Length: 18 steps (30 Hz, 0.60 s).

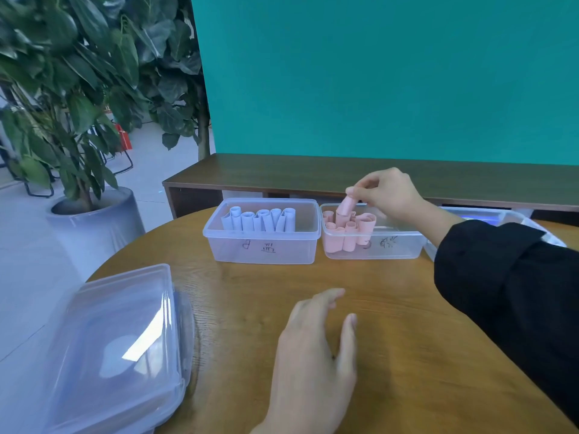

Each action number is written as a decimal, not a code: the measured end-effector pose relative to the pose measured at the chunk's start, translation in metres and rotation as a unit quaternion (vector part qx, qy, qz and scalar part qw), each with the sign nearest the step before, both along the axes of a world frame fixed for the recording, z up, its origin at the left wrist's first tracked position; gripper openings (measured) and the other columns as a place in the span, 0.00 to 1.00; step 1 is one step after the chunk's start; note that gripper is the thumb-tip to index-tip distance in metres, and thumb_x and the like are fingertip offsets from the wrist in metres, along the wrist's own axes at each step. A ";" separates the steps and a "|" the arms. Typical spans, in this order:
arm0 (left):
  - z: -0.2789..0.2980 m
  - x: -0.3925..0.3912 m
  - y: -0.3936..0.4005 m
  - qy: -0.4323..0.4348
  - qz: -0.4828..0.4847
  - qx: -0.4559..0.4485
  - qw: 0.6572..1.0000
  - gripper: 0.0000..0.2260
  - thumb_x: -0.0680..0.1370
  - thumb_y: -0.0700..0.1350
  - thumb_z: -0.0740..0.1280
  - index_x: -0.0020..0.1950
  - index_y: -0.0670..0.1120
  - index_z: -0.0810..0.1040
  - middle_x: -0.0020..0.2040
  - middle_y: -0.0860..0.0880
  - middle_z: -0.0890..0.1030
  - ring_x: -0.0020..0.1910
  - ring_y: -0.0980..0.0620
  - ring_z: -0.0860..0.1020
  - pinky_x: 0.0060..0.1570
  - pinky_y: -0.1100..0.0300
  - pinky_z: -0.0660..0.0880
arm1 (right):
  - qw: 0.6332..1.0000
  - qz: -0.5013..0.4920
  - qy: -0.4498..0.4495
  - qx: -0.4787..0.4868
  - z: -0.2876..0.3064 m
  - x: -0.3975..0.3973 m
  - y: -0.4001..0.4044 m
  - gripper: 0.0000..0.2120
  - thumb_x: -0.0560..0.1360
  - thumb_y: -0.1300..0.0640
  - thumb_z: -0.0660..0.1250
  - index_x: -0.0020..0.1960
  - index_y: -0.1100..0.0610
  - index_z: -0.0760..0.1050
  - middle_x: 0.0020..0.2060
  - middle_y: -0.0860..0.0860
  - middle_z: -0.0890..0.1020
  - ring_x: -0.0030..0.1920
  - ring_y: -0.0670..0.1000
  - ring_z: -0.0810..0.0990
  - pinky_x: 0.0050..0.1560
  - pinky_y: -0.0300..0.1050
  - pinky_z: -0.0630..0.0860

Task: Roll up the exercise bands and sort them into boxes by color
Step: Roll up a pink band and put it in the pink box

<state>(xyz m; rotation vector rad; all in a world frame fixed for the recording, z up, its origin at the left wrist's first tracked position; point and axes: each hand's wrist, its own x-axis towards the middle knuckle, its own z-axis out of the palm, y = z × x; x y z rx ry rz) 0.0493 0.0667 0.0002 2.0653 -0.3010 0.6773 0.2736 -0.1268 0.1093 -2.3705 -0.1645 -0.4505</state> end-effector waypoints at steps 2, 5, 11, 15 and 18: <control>0.000 0.000 0.000 -0.002 -0.004 0.000 1.000 0.14 0.77 0.53 0.69 0.63 0.62 0.76 0.52 0.63 0.78 0.39 0.65 0.77 0.39 0.80 0.65 | 1.000 -0.003 0.006 0.010 -0.001 -0.001 -0.009 0.10 0.75 0.46 0.74 0.46 0.53 0.86 0.44 0.47 0.85 0.44 0.47 0.81 0.42 0.40 0.74; 0.000 0.000 0.000 -0.005 -0.005 -0.001 1.000 0.14 0.77 0.52 0.70 0.62 0.61 0.77 0.51 0.62 0.79 0.40 0.64 0.77 0.39 0.81 0.65 | 1.000 -0.014 0.007 0.007 0.002 -0.004 -0.023 0.10 0.74 0.46 0.75 0.45 0.52 0.86 0.44 0.47 0.85 0.44 0.48 0.81 0.45 0.42 0.75; -0.001 0.000 0.001 -0.001 0.000 -0.002 1.000 0.14 0.77 0.53 0.70 0.62 0.61 0.77 0.51 0.62 0.79 0.44 0.69 0.76 0.43 0.81 0.65 | 0.998 -0.013 0.048 -0.048 -0.002 -0.011 -0.038 0.09 0.72 0.46 0.76 0.42 0.51 0.86 0.41 0.46 0.85 0.47 0.48 0.81 0.44 0.42 0.75; -0.002 0.000 0.001 0.006 -0.001 -0.002 1.000 0.13 0.77 0.53 0.70 0.61 0.62 0.77 0.51 0.62 0.79 0.43 0.67 0.77 0.42 0.80 0.66 | 0.998 0.009 0.047 -0.029 0.000 -0.015 -0.036 0.08 0.71 0.46 0.77 0.41 0.51 0.86 0.41 0.45 0.85 0.46 0.45 0.80 0.42 0.40 0.74; -0.001 0.000 0.001 0.007 -0.001 -0.004 1.000 0.13 0.77 0.53 0.69 0.61 0.61 0.78 0.51 0.62 0.79 0.41 0.63 0.78 0.40 0.79 0.66 | 1.000 0.010 0.004 -0.019 0.002 -0.017 -0.034 0.08 0.71 0.47 0.77 0.41 0.51 0.85 0.40 0.45 0.85 0.44 0.45 0.80 0.41 0.40 0.73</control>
